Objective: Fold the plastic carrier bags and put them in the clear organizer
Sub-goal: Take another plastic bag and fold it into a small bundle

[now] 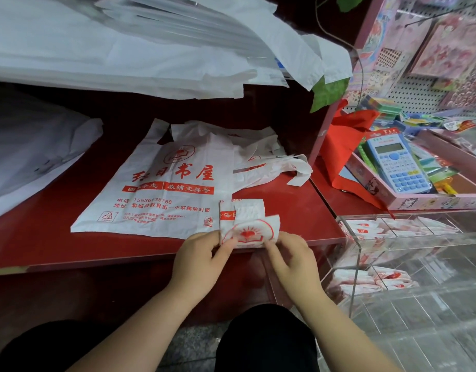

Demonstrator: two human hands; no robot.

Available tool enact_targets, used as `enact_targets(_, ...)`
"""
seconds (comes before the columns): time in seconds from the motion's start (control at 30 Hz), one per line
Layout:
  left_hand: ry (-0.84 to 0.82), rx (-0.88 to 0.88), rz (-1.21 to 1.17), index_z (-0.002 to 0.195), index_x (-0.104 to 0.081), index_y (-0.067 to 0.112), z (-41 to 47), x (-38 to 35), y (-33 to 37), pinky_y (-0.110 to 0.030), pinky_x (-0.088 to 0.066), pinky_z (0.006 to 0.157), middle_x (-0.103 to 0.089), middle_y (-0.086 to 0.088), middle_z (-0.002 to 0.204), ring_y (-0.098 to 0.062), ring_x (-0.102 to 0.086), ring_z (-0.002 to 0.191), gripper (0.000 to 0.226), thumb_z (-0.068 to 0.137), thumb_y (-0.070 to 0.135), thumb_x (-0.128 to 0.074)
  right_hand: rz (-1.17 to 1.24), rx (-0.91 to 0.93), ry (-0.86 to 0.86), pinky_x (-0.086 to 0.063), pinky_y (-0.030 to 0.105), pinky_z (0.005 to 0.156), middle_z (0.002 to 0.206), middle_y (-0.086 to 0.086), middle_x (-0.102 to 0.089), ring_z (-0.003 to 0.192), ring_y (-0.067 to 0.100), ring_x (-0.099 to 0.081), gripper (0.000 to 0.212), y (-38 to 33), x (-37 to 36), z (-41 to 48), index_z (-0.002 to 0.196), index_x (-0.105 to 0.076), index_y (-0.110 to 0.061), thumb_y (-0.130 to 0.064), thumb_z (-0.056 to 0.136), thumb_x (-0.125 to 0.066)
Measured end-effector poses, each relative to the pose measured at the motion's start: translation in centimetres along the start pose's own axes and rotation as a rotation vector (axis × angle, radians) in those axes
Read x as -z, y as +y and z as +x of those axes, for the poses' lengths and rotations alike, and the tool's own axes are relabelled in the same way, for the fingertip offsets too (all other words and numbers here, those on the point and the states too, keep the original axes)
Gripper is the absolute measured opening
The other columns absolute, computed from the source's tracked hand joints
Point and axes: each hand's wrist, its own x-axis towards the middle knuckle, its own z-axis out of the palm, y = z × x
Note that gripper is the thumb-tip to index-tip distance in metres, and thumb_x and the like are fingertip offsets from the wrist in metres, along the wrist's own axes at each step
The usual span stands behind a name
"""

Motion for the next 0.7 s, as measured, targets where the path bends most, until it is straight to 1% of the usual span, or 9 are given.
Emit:
enact_targets(0.07, 0.021, 0.088, -0.009, 0.083, -0.066, 0.001, 0.5, -0.1, 0.7, -0.042, -0.049, 0.066, -0.069, -0.009, 0.073, -0.022, -0.062, 0.072, 0.072, 0.072, 0.065, -0.036, 0.046, -0.135, 0.050, -0.034, 0.010, 0.073, 0.069, 0.003, -0.066, 0.068, 0.018, -0.053, 0.038, -0.4, -0.6, 0.4, 0.071, -0.065, -0.006, -0.039, 0.077, -0.047)
enact_targets(0.17, 0.053, 0.170, 0.007, 0.091, -0.064, 0.003, 1.4, -0.5, 1.5, -0.039, -0.052, 0.072, -0.071, -0.005, 0.091, -0.023, -0.065, 0.087, 0.037, 0.090, 0.039, -0.053, 0.057, -0.274, 0.138, -0.043, 0.038, 0.073, 0.061, 0.000, -0.060, 0.064, 0.024, -0.055, 0.023, -1.2, -1.5, 1.3, 0.069, -0.065, -0.008, -0.027, 0.074, -0.054)
enact_targets(0.2, 0.047, 0.191, 0.041, 0.092, -0.063, 0.005, 1.7, -0.5, 1.6, -0.039, -0.052, 0.073, -0.071, -0.005, 0.094, -0.022, -0.065, 0.089, 0.031, 0.092, 0.034, -0.052, 0.034, -0.296, 0.165, -0.040, 0.038, 0.072, 0.059, 0.000, -0.058, 0.063, 0.024, -0.053, 0.021, -1.6, -1.8, 1.4, 0.069, -0.065, -0.008, -0.025, 0.073, -0.053)
enact_targets(0.27, 0.033, 0.221, 0.131, 0.096, -0.061, 0.009, 2.5, -0.6, 1.8, -0.038, -0.052, 0.075, -0.069, -0.004, 0.099, -0.022, -0.063, 0.092, 0.027, 0.093, 0.034, -0.050, -0.028, -0.327, 0.209, -0.026, 0.030, 0.072, 0.060, 0.003, -0.060, 0.065, 0.024, -0.051, 0.021, -2.1, -2.3, 1.8, 0.070, -0.066, -0.009, -0.026, 0.072, -0.053)
enact_targets(0.33, 0.045, 0.256, 0.211, 0.106, -0.057, 0.013, 3.3, -0.5, 2.2, -0.031, -0.049, 0.074, -0.066, -0.004, 0.108, -0.023, -0.061, 0.097, 0.027, 0.094, 0.035, -0.049, -0.144, -0.373, 0.181, -0.015, 0.024, 0.071, 0.066, 0.002, -0.061, 0.076, 0.025, -0.053, 0.022, -2.5, -2.5, 2.2, 0.076, -0.068, -0.011, -0.030, 0.079, -0.056)
enact_targets(0.4, 0.040, 0.274, 0.283, 0.120, -0.049, 0.014, 3.9, -0.4, 2.7, -0.028, -0.043, 0.073, -0.061, -0.004, 0.118, -0.024, -0.058, 0.104, 0.032, 0.094, 0.034, -0.048, -0.261, -0.430, 0.128, -0.012, 0.022, 0.074, 0.071, -0.004, -0.057, 0.087, 0.020, -0.051, 0.017, -2.4, -2.8, 2.3, 0.085, -0.067, -0.015, -0.030, 0.085, -0.058)
enact_targets(0.47, -0.011, 0.256, 0.358, 0.124, -0.043, 0.016, 4.3, -0.3, 3.1, -0.028, -0.043, 0.072, -0.059, -0.004, 0.122, -0.024, -0.058, 0.106, 0.036, 0.094, 0.034, -0.049, -0.302, -0.436, 0.143, -0.010, 0.022, 0.074, 0.070, -0.007, -0.053, 0.089, 0.019, -0.051, 0.017, -2.2, -2.9, 2.3, 0.084, -0.066, -0.016, -0.030, 0.085, -0.056)
enact_targets(0.57, -0.036, 0.238, 0.380, 0.118, -0.038, 0.017, 4.9, -0.4, 2.9, -0.025, -0.041, 0.065, -0.062, -0.005, 0.115, -0.023, -0.060, 0.097, 0.036, 0.091, 0.033, -0.054, -0.343, -0.440, 0.100, -0.008, 0.023, 0.073, 0.073, -0.006, -0.055, 0.090, 0.017, -0.049, 0.013, -2.2, -2.8, 2.6, 0.085, -0.063, -0.017, -0.027, 0.085, -0.054)
enact_targets(0.7, 0.012, 0.232, 0.291, 0.128, -0.033, 0.017, 4.5, -0.5, 2.2, -0.027, -0.043, 0.068, -0.063, -0.006, 0.107, -0.025, -0.060, 0.097, 0.049, 0.089, 0.027, -0.060, -0.400, -0.430, 0.026, -0.008, 0.024, 0.072, 0.079, -0.006, -0.060, 0.092, 0.014, -0.047, 0.014, -1.9, -2.4, 3.1, 0.088, -0.063, -0.021, -0.030, 0.087, -0.053)
